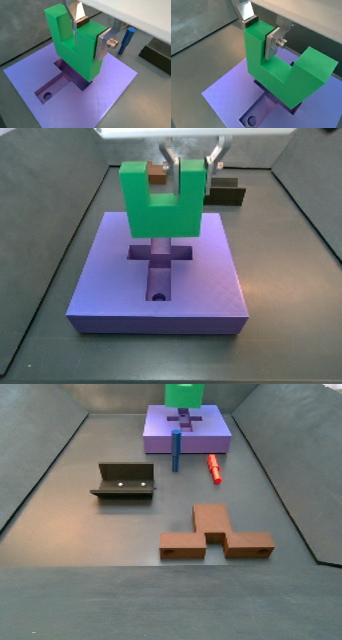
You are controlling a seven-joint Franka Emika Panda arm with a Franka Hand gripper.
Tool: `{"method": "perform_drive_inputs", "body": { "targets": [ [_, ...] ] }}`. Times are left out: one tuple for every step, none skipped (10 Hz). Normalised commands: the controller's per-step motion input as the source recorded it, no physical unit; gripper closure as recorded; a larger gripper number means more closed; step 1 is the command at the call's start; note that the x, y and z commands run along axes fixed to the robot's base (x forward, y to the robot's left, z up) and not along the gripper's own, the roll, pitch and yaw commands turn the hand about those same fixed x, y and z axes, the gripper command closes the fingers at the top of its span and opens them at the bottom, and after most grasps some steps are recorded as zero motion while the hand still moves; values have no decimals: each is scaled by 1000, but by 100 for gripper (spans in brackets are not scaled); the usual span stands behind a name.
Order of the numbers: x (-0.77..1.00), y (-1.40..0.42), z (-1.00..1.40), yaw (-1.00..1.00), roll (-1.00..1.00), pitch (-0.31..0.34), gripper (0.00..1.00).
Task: Pick up the green object. Move up. Move to above the board. Insert the green object.
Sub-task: Insert the green object.
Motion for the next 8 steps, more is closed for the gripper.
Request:
{"method": "perform_drive_inputs", "body": {
  "targets": [
    [117, -103, -251, 0, 37, 0, 100],
    [66, -114, -200, 0, 0, 0, 100],
    [17, -117, -143, 20, 0, 0, 100],
    [0, -74, -143, 114, 76, 0, 100],
    [0, -54, -143, 154, 131, 0, 100],
    [0, -49, -149, 106, 150, 0, 100],
    [146, -29, -51, 0, 176, 24, 100],
    [249, -23, -71, 0, 180, 24, 100]
  ]
}}
